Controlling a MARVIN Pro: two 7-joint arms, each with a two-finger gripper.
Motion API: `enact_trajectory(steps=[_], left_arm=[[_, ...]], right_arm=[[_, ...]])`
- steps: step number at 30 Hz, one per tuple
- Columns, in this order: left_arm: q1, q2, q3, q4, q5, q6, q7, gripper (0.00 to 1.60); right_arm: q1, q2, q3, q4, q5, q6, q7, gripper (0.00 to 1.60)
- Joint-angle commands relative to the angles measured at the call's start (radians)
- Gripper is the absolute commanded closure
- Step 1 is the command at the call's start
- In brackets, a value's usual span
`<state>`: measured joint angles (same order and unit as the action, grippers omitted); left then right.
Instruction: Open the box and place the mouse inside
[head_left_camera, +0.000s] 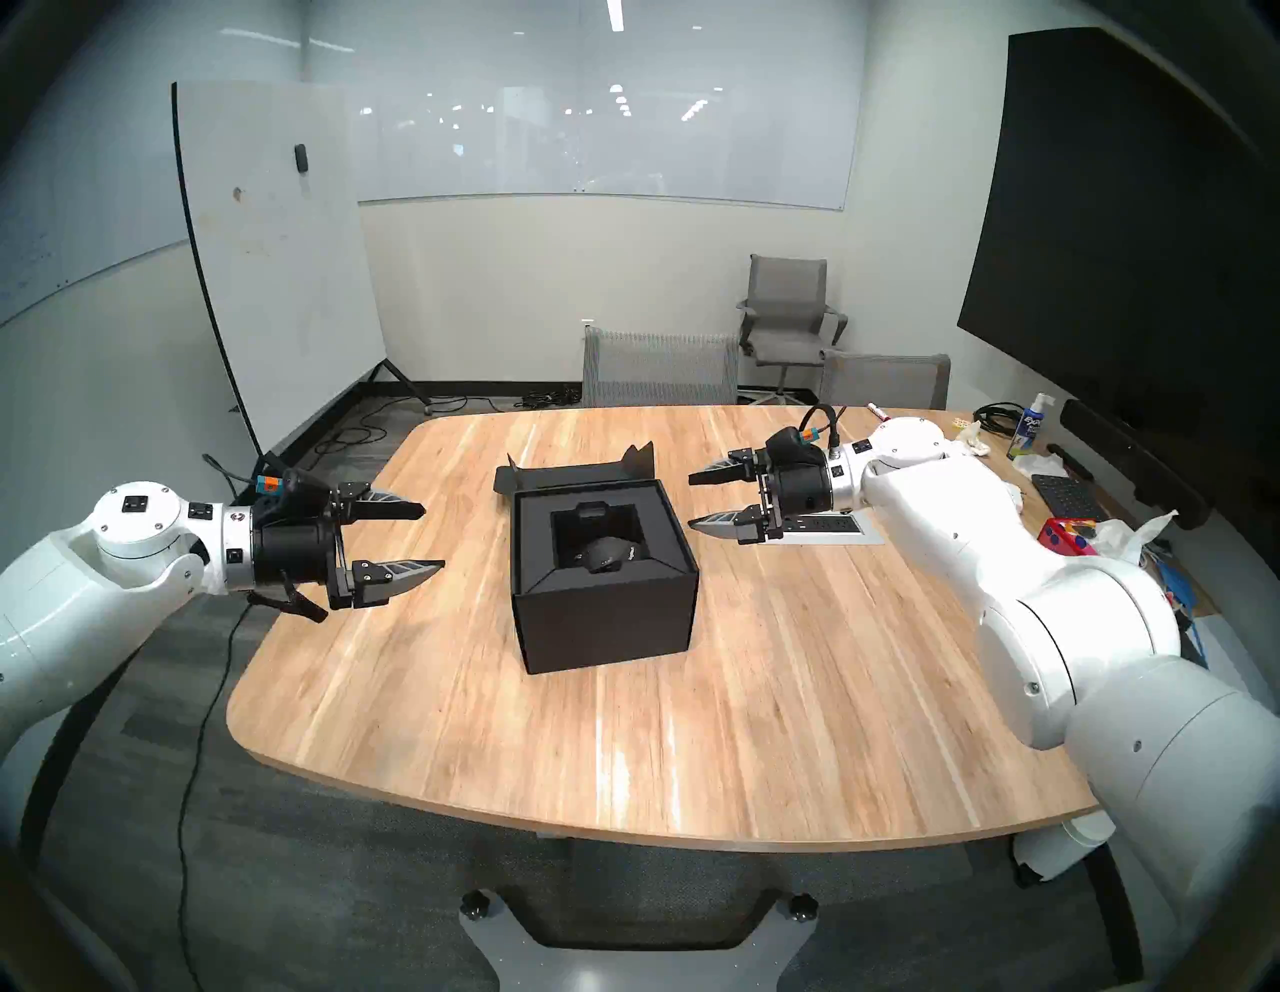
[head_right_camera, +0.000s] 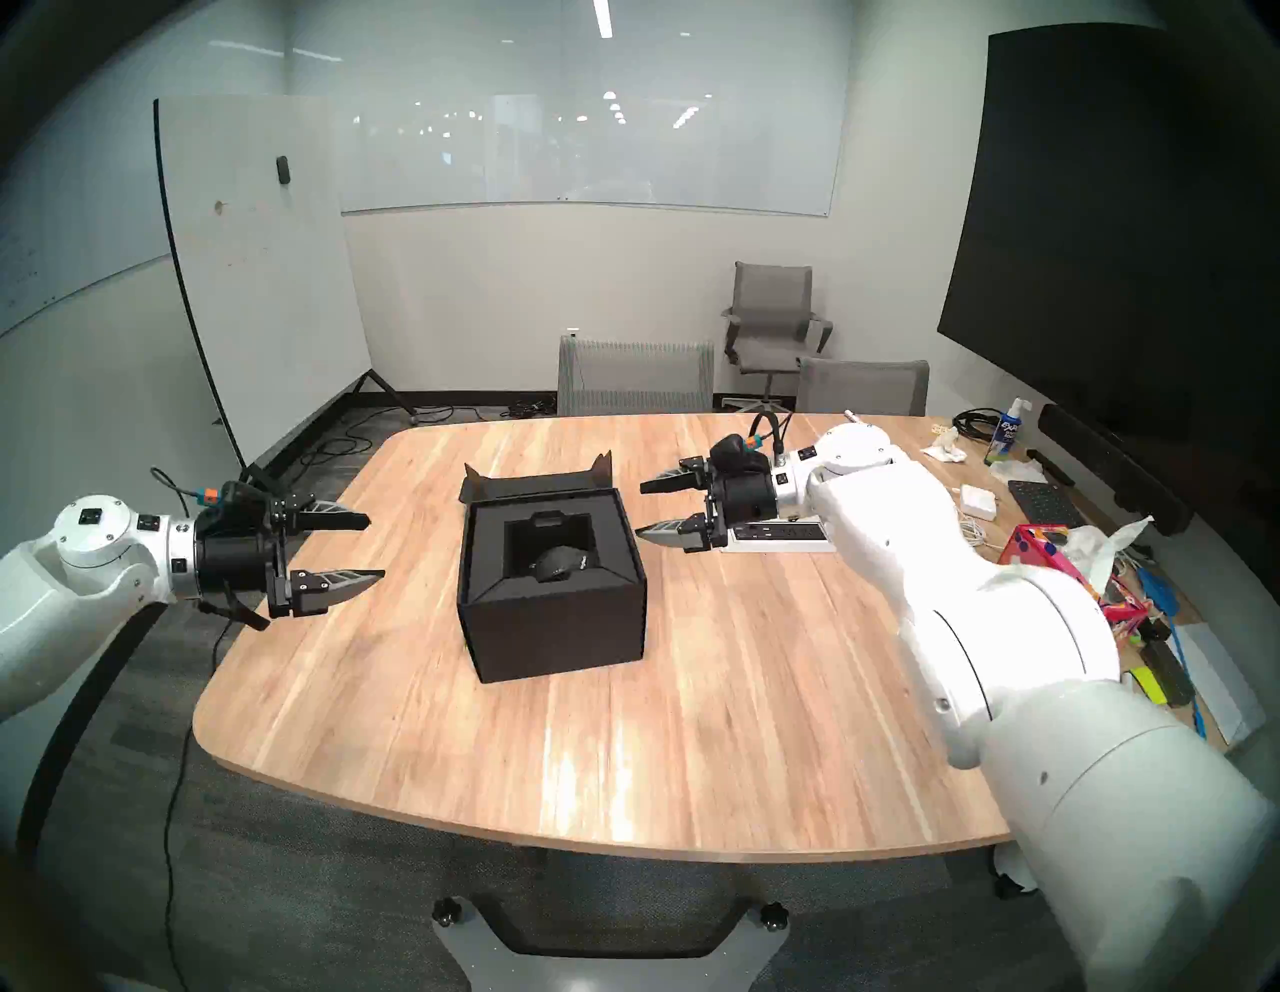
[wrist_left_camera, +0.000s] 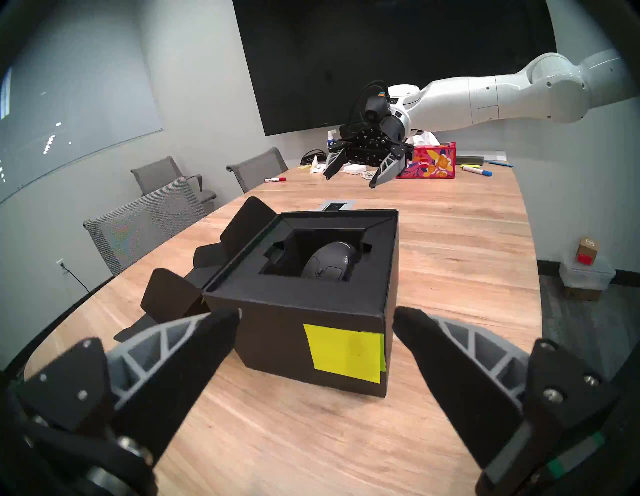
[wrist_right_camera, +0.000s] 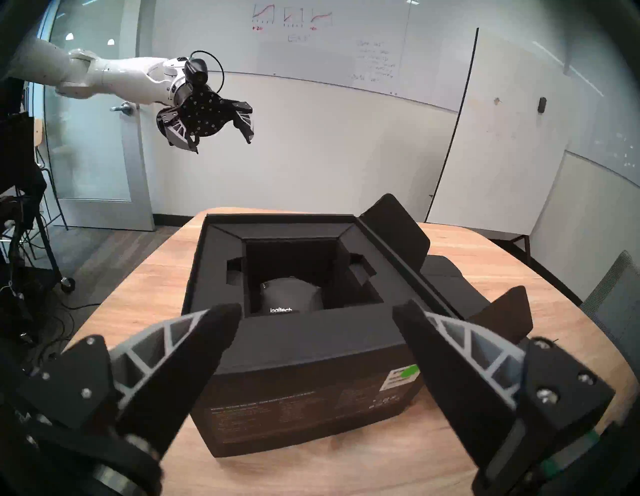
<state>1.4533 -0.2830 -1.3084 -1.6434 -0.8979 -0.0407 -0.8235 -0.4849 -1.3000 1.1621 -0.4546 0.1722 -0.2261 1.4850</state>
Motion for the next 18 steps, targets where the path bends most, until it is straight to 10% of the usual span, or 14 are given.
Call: enact_trajectory(steps=[1, 18], left_arm=[[-0.01, 0.004, -0.009, -0.002, -0.002, -0.003, 0.001, 0.0], [-0.011, 0.004, 0.001, -0.002, -0.001, -0.002, 0.006, 0.0]], right_arm=[[-0.007, 0.027, 0.013, -0.048, 0.01, 0.005, -0.001, 0.0], [-0.099, 0.078, 0.028, -0.078, 0.006, 0.035, -0.001, 0.0]])
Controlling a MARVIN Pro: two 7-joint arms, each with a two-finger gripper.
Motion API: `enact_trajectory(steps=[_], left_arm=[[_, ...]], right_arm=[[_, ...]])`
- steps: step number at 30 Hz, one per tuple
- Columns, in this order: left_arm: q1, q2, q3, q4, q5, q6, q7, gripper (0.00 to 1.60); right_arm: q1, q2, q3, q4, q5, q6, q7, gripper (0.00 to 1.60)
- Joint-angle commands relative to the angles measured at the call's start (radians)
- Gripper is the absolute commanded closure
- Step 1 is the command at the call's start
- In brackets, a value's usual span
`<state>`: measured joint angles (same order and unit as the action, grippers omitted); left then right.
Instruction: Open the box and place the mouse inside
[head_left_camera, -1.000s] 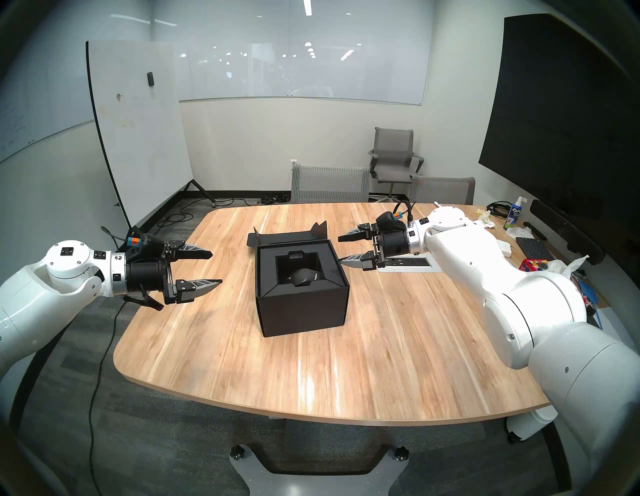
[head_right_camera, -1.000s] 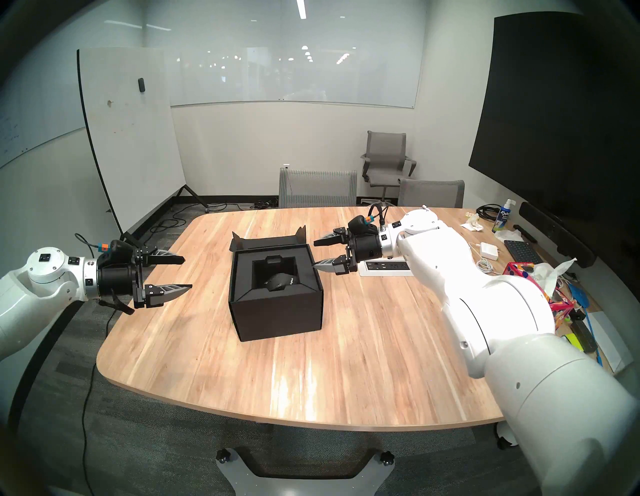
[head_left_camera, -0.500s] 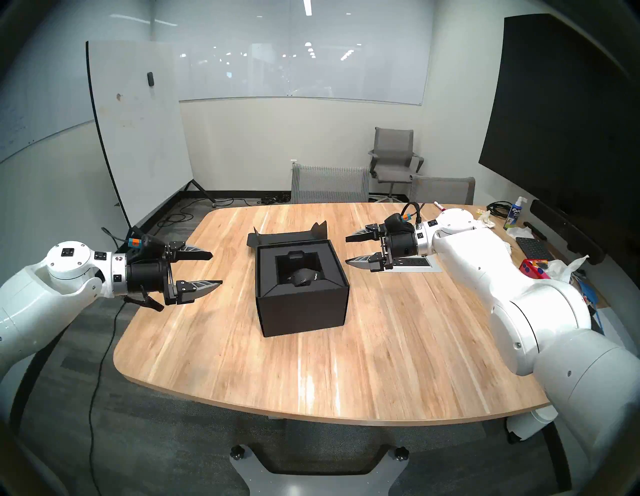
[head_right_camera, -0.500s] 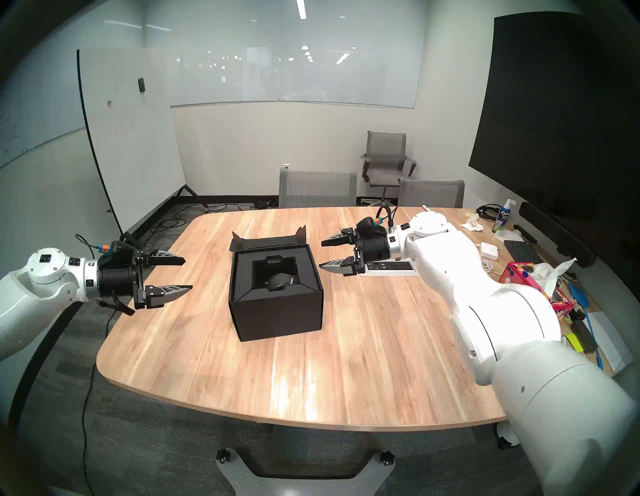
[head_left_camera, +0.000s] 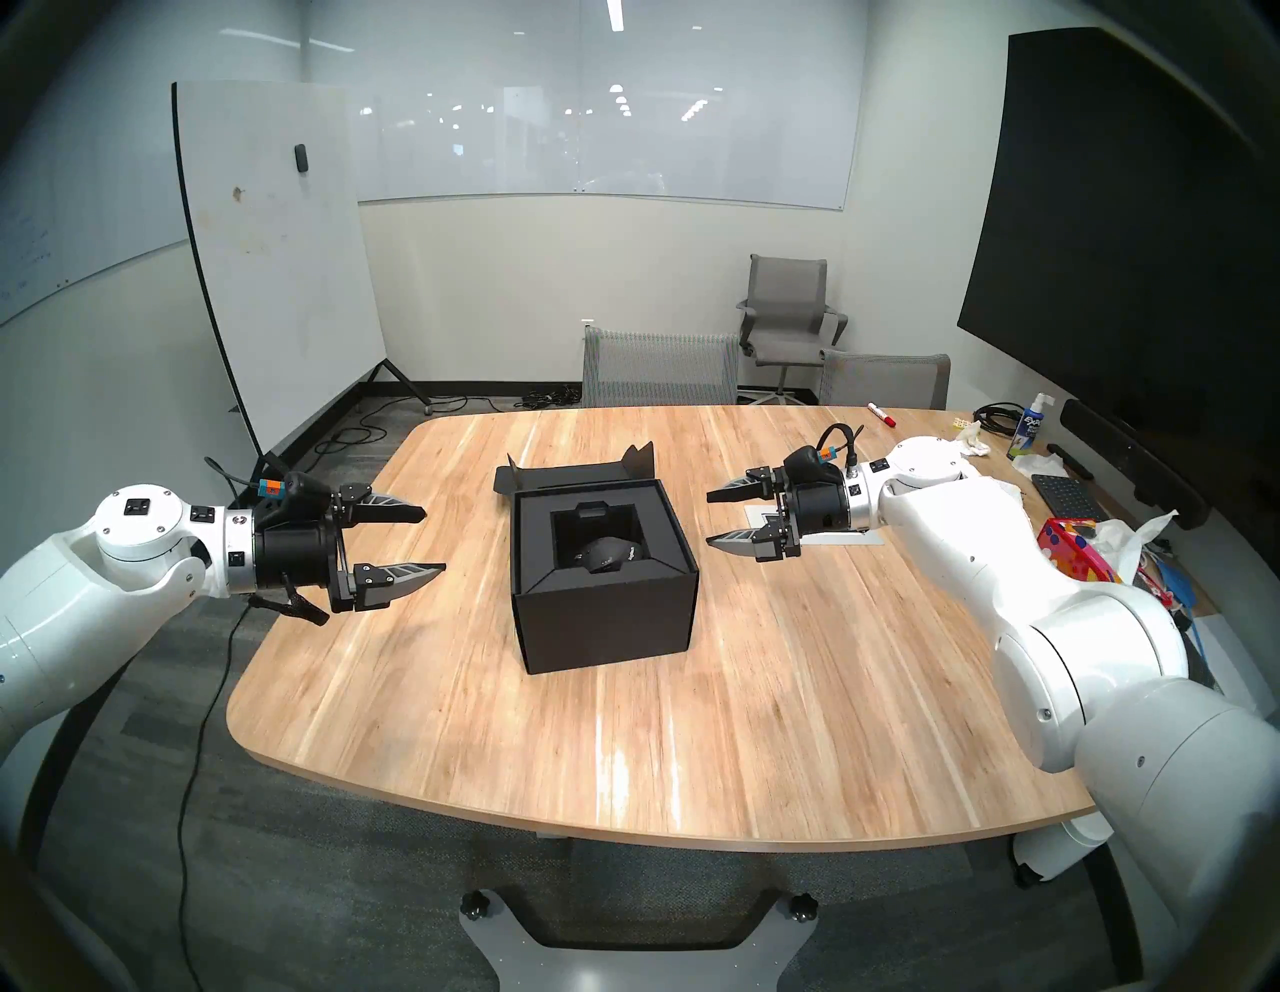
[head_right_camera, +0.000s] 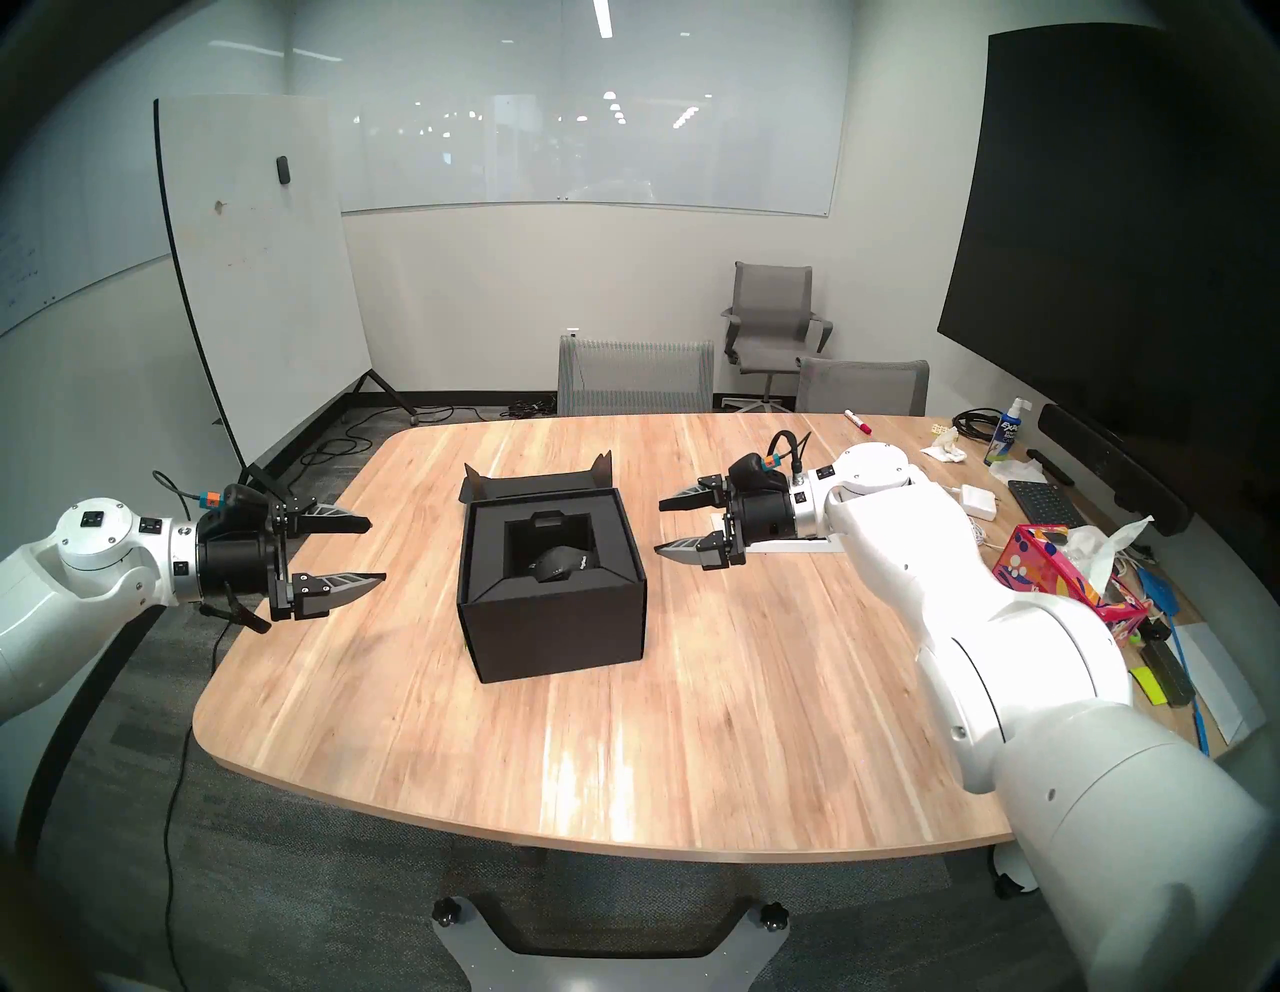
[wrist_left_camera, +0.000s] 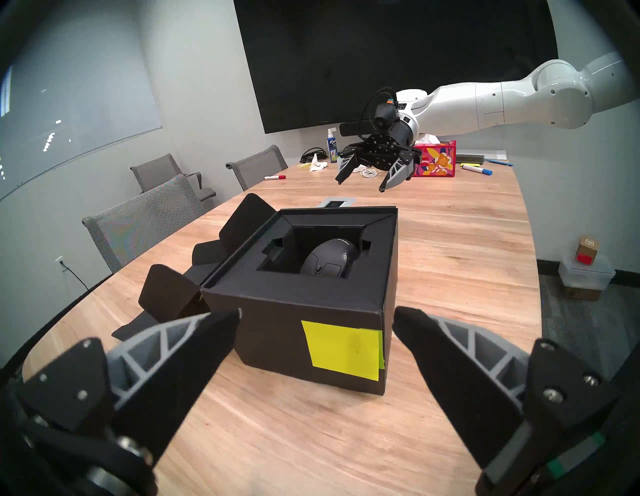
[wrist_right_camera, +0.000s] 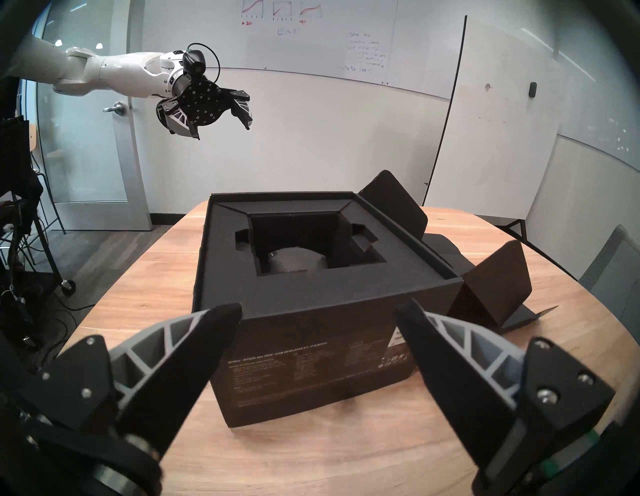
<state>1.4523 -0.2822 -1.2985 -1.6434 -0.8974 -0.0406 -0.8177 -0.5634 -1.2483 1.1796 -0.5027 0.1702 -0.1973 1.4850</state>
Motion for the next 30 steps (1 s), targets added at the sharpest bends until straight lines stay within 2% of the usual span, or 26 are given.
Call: enact_trajectory(steps=[1, 30], left_arm=[[-0.01, 0.004, -0.009, -0.002, -0.002, -0.002, 0.001, 0.0], [-0.012, 0.005, 0.005, -0.002, -0.001, -0.003, 0.01, 0.0]], right_arm=[[-0.02, 0.026, 0.011, -0.03, 0.008, 0.006, -0.001, 0.0], [-0.124, 0.069, 0.046, -0.148, 0.01, 0.03, -0.001, 0.0]])
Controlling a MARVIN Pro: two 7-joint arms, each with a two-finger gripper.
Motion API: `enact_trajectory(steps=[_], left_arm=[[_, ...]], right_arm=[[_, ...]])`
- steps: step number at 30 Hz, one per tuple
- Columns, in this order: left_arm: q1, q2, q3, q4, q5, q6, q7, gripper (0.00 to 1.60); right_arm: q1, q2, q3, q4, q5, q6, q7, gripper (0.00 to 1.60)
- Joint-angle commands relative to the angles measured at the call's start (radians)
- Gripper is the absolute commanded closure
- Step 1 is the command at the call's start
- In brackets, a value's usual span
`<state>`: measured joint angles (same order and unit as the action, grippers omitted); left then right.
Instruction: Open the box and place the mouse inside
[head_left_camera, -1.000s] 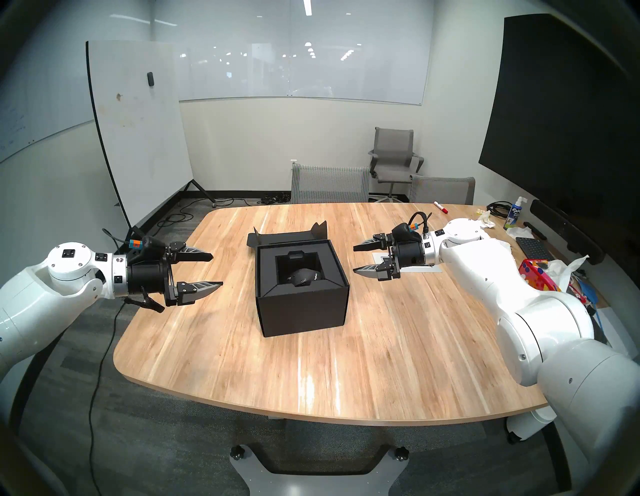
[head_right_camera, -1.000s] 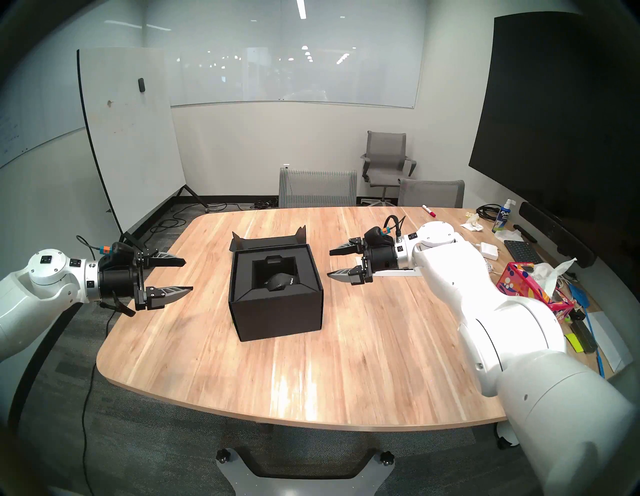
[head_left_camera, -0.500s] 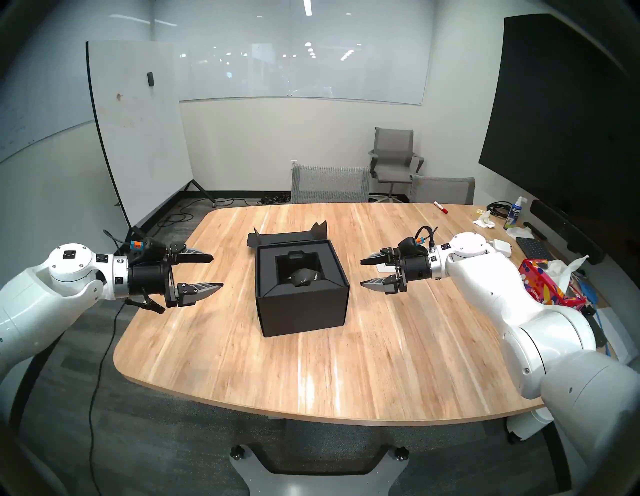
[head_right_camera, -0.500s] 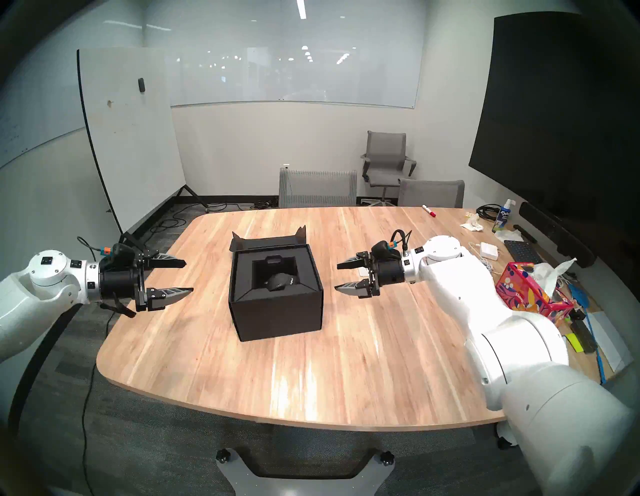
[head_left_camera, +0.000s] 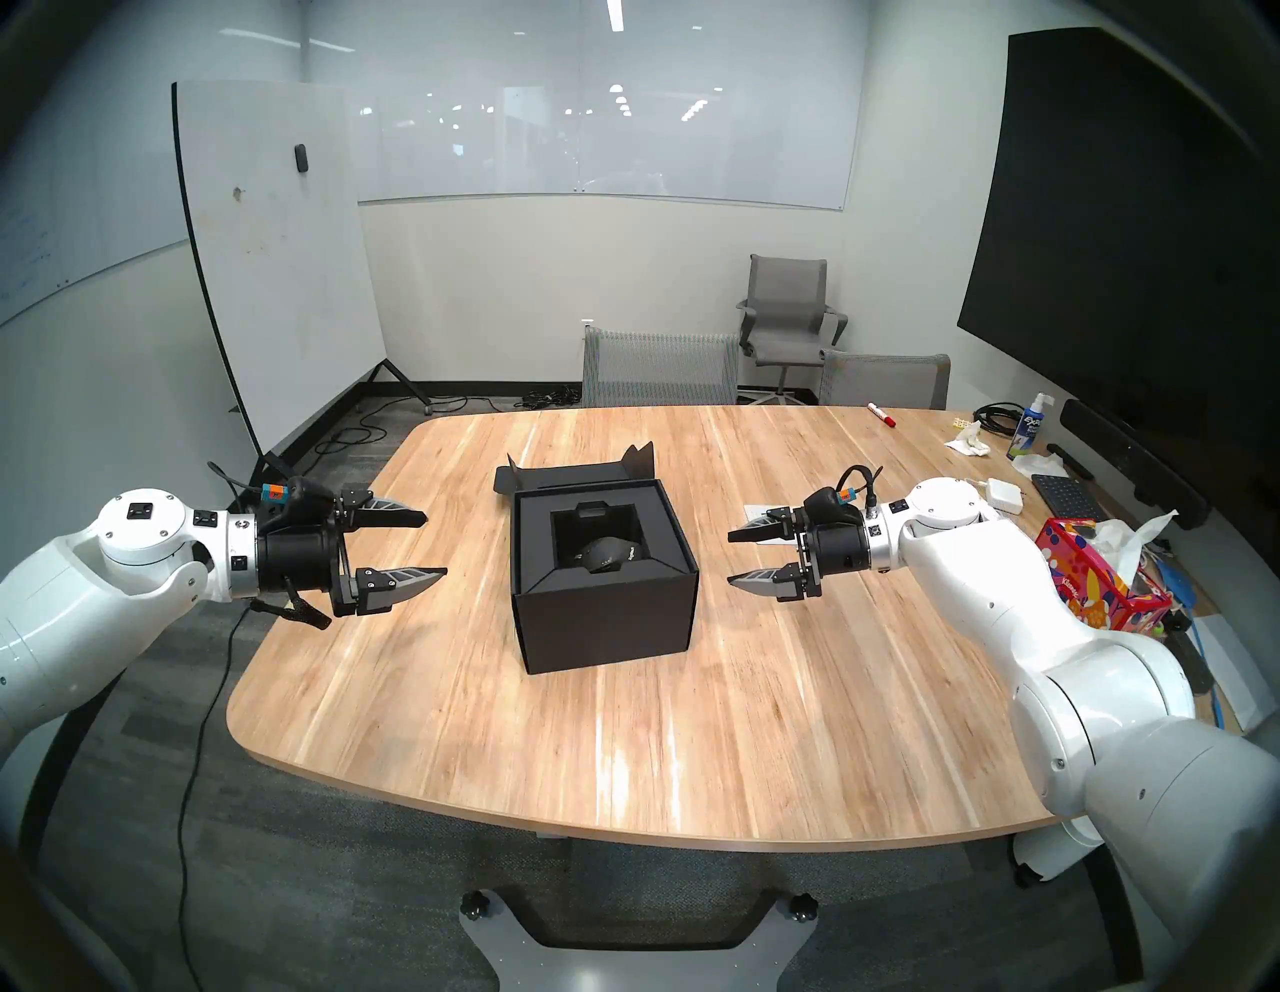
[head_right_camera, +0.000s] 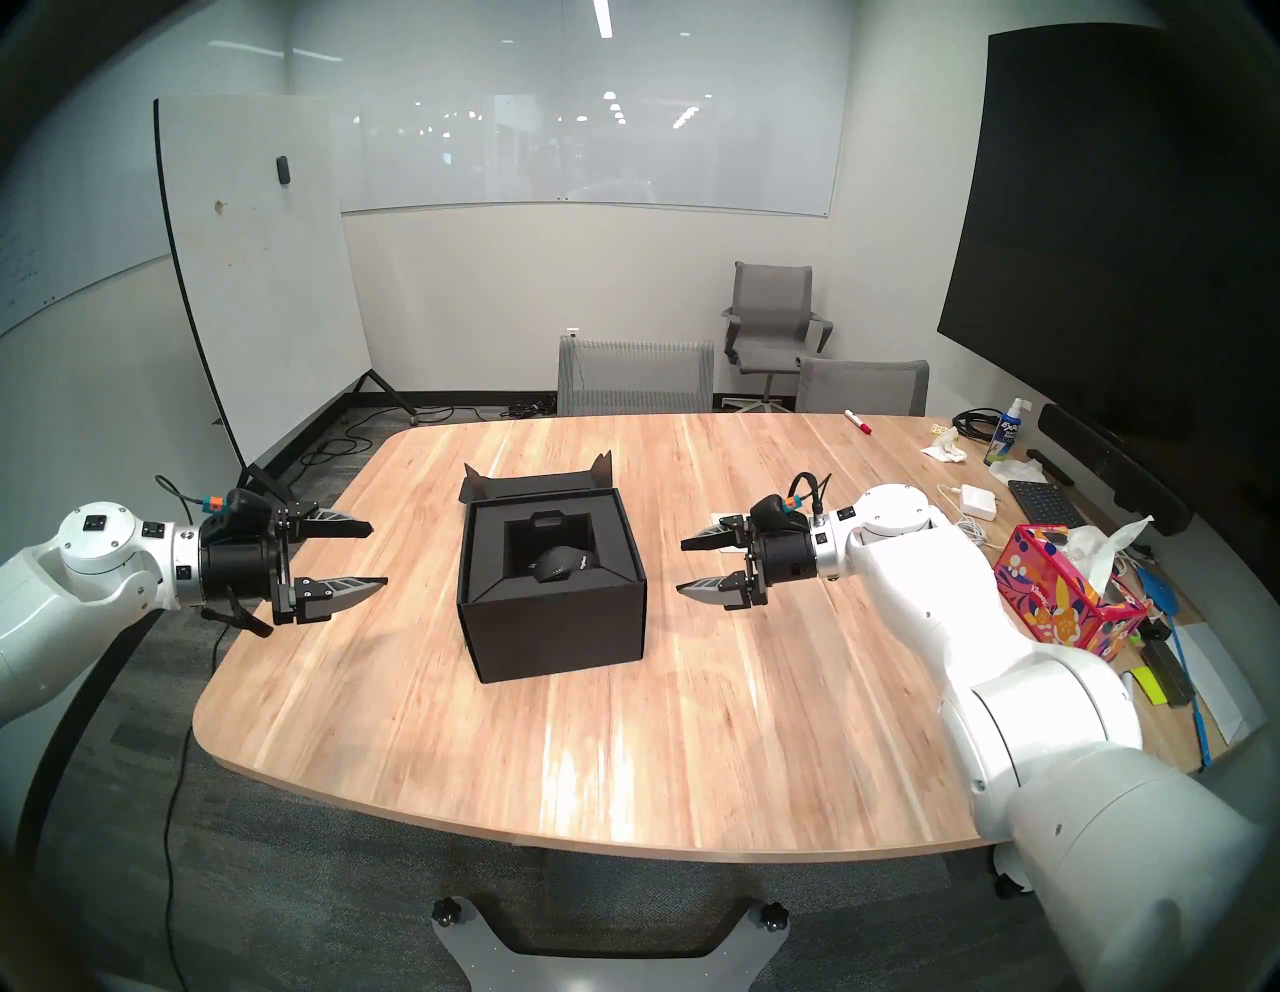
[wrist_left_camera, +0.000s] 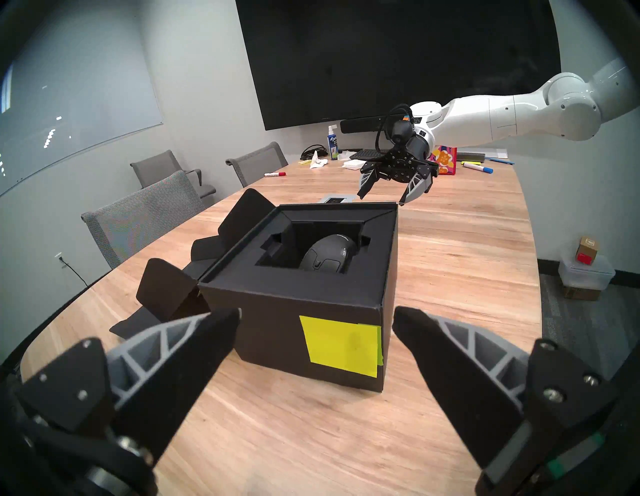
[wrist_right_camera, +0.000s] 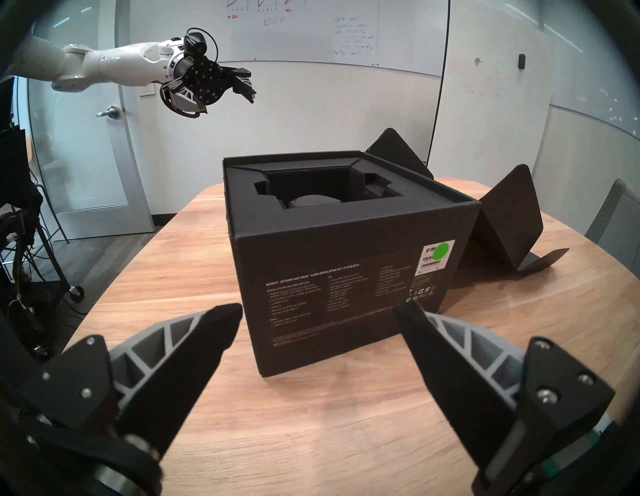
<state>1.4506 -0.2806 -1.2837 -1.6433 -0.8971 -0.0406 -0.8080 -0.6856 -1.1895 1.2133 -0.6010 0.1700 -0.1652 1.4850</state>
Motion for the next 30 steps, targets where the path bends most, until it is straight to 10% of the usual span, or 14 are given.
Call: enact_trajectory(steps=[1, 30], left_arm=[[-0.01, 0.004, -0.01, -0.002, -0.002, -0.003, 0.001, 0.0], [-0.014, 0.006, 0.001, -0.003, -0.002, -0.003, 0.01, 0.0]], right_arm=[[-0.001, 0.01, 0.012, -0.05, 0.01, -0.003, -0.001, 0.0], [-0.092, 0.036, 0.046, -0.21, 0.012, 0.008, -0.001, 0.0]])
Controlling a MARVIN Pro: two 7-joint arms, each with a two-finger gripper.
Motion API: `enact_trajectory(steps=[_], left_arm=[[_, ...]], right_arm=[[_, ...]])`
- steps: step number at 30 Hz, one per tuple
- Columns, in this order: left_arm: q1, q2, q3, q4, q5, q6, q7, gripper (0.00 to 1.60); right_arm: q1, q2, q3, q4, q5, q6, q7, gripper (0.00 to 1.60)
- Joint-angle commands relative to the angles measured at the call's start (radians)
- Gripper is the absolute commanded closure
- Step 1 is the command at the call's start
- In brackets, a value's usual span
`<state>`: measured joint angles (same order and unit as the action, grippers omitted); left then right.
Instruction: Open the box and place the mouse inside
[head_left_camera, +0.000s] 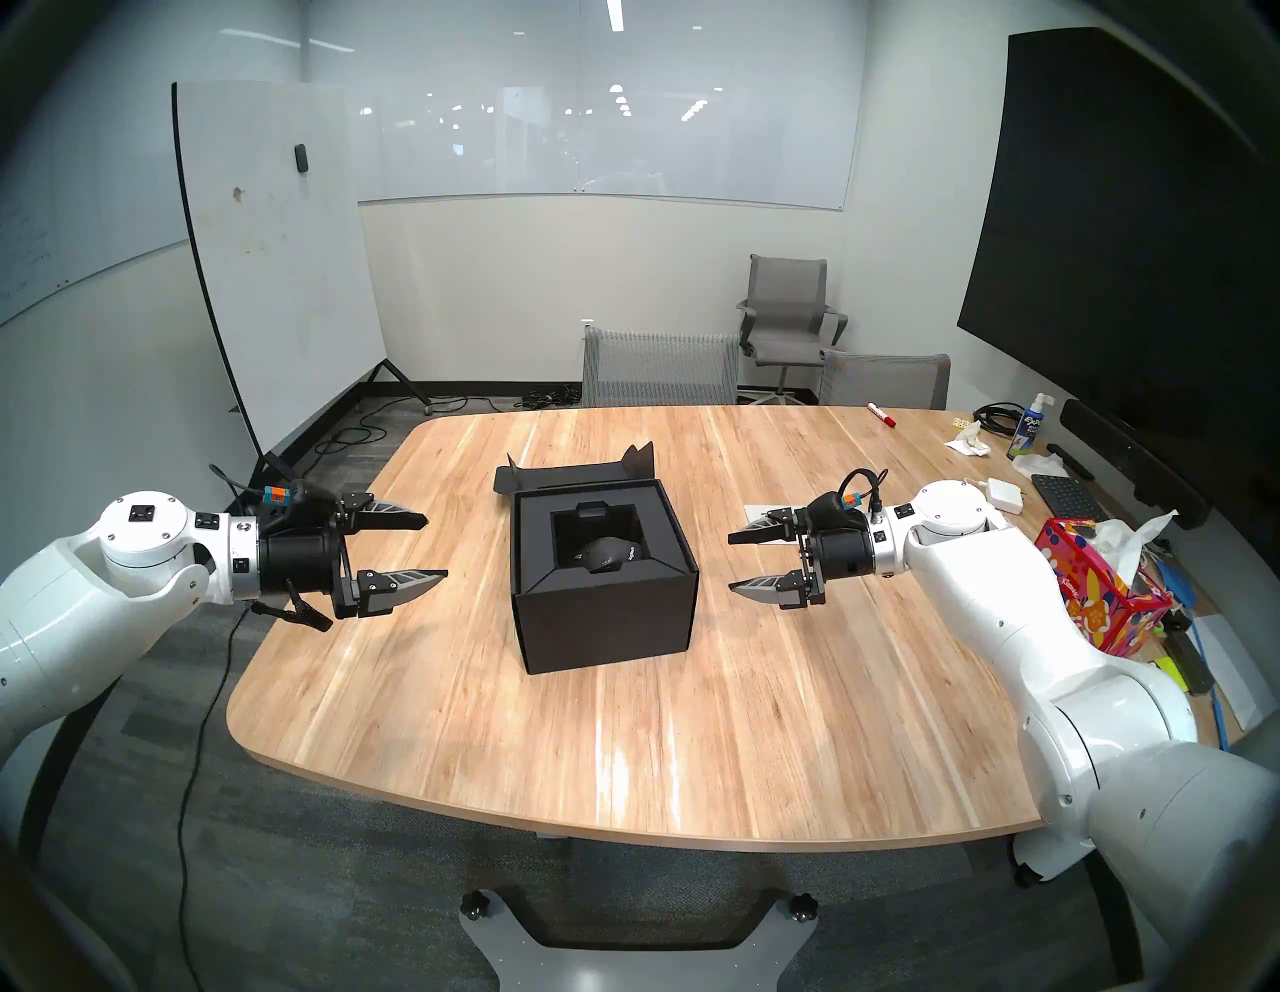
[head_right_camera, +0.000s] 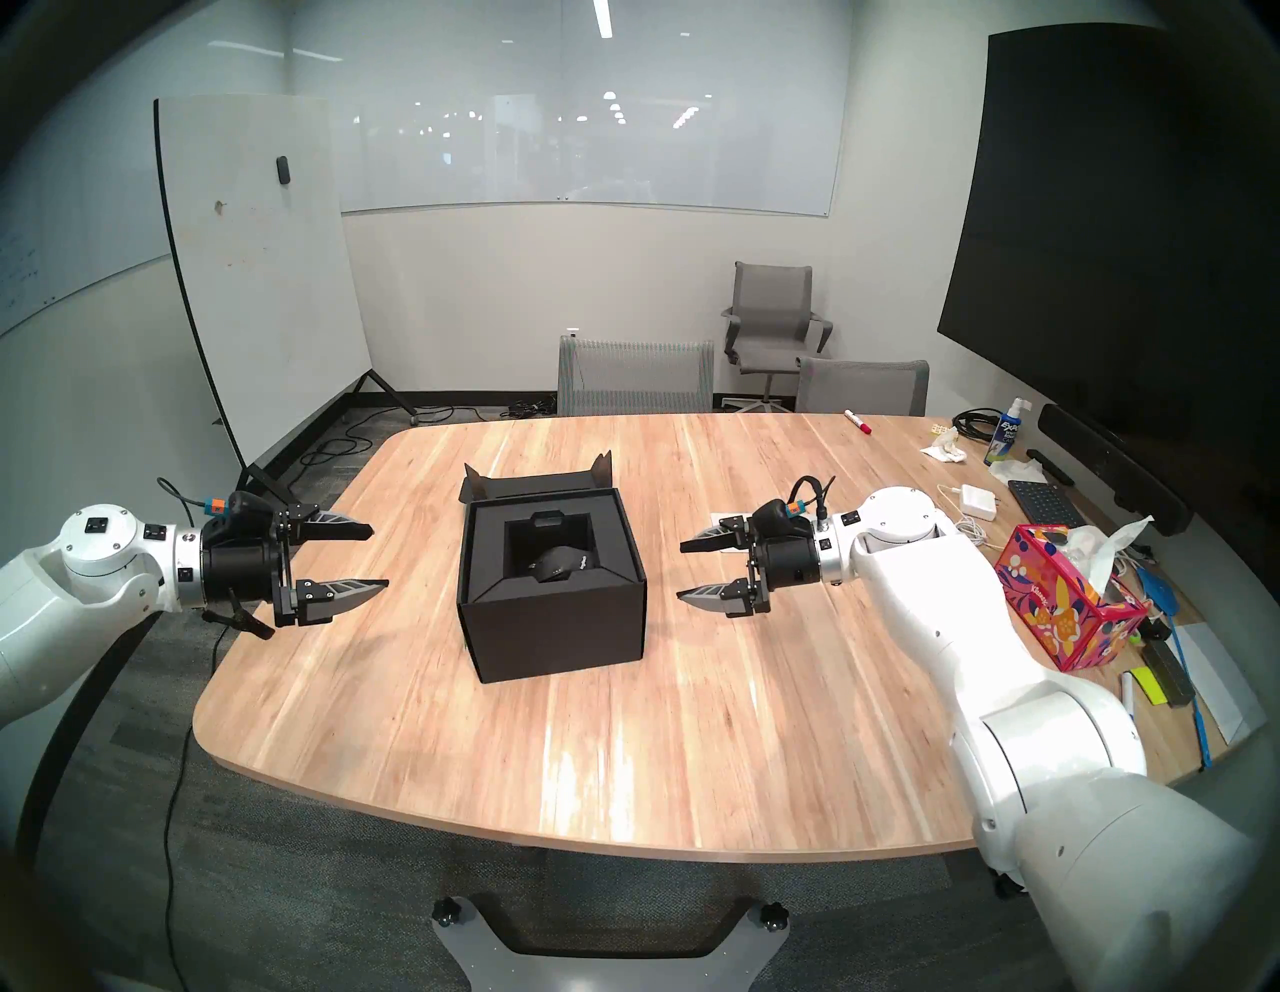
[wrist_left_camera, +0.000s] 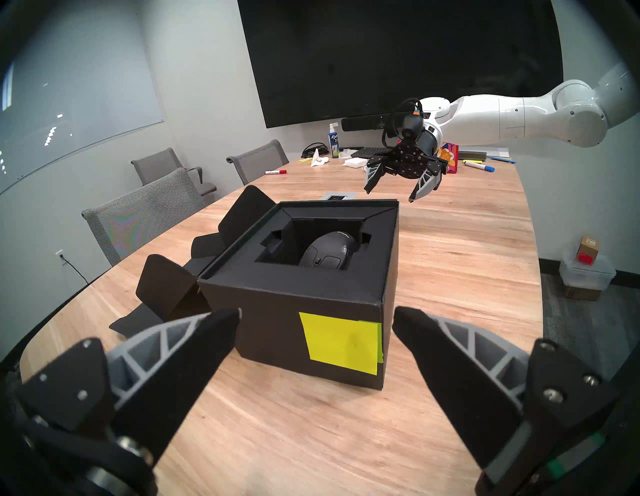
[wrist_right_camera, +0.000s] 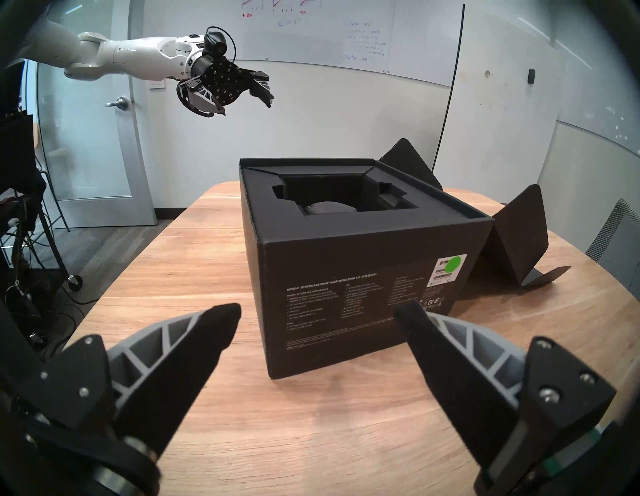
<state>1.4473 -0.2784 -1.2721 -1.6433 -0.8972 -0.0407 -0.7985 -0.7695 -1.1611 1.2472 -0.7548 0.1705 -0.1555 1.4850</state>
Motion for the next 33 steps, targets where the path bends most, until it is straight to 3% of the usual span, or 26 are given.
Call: enact_trajectory(steps=[1, 33], left_arm=[[-0.011, 0.004, -0.01, -0.003, -0.002, -0.003, 0.001, 0.0], [-0.019, 0.008, -0.001, -0.003, -0.002, -0.003, 0.01, 0.0]], right_arm=[[-0.013, 0.009, 0.014, -0.064, 0.012, -0.001, -0.001, 0.0], [-0.153, 0.045, 0.062, -0.328, 0.015, 0.018, -0.007, 0.0]])
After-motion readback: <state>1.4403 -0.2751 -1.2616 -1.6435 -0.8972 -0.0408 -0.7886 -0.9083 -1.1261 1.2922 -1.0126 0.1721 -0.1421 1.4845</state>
